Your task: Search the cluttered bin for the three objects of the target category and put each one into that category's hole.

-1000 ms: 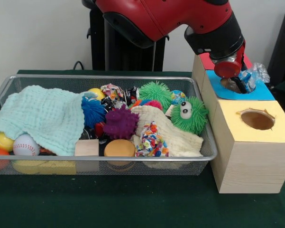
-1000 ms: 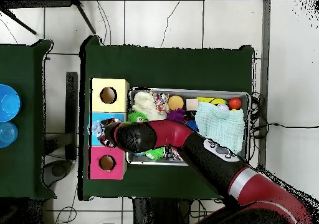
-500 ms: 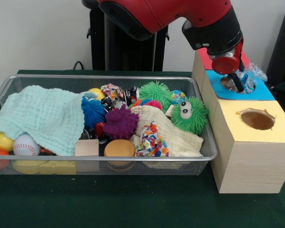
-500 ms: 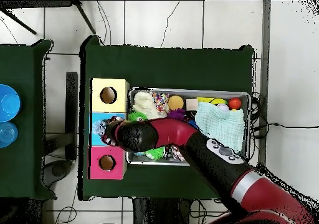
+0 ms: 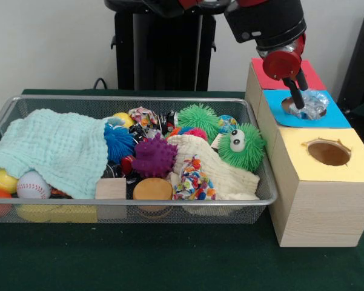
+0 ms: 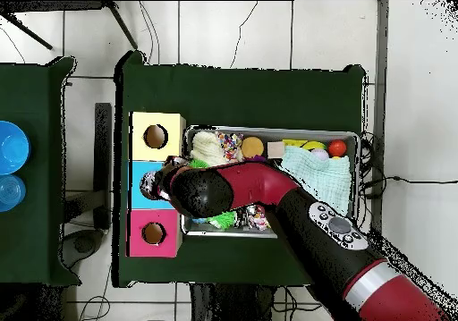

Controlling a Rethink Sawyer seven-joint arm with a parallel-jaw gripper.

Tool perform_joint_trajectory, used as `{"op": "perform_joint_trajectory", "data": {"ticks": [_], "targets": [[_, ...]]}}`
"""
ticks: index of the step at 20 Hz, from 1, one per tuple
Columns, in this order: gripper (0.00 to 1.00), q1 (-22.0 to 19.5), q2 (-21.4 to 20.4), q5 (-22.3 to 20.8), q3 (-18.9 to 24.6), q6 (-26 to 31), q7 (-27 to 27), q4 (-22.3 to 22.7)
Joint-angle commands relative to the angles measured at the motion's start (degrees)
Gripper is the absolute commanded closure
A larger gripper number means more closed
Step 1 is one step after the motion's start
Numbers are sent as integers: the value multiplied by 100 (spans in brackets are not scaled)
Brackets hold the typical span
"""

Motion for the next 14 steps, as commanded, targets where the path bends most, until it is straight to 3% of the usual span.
{"op": "perform_joint_trajectory", "data": {"ticks": [1,9,14], "targets": [[0,58,-339,-202,-436,823,521,-167],[0,197,-248,-180,-640,1266,531,-301],[0,259,-451,-304,-759,1535,431,-477]]}}
